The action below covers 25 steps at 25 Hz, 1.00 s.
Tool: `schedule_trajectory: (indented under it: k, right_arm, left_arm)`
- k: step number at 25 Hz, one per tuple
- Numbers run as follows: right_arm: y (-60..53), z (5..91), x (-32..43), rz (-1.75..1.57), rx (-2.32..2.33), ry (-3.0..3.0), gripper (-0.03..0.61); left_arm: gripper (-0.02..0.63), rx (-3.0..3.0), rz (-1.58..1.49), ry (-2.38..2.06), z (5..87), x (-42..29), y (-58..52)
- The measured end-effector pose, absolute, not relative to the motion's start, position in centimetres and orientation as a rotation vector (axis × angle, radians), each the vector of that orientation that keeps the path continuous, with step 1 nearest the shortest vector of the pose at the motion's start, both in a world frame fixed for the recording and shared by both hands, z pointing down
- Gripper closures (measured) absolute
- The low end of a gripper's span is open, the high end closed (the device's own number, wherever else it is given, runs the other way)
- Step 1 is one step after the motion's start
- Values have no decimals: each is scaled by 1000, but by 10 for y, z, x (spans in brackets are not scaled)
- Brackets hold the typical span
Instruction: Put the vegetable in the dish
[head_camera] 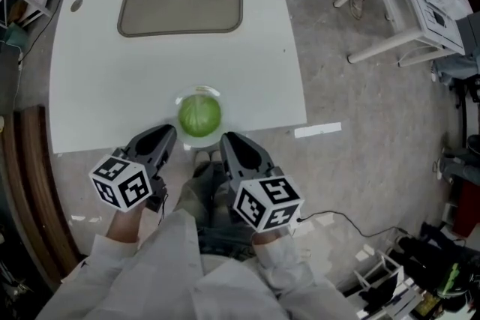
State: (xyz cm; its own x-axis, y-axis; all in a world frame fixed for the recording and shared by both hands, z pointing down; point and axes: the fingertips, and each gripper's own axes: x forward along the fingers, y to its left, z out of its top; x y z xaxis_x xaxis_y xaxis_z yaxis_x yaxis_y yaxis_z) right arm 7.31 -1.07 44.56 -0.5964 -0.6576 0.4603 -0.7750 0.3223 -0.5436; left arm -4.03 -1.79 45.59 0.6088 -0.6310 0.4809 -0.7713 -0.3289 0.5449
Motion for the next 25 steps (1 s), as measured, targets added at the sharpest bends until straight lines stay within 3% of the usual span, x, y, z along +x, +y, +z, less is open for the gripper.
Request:
schedule_trajectory:
  k: [9,25]
  right_arm:
    - [-10,469,72,1177,1313,-2371,489]
    - [-10,512,71,1338,1279,-2285,430]
  left_arm:
    - [583,2026,296,-1144,478,-53,-31]
    - [412,2005,419,-1085,506,-56,-54]
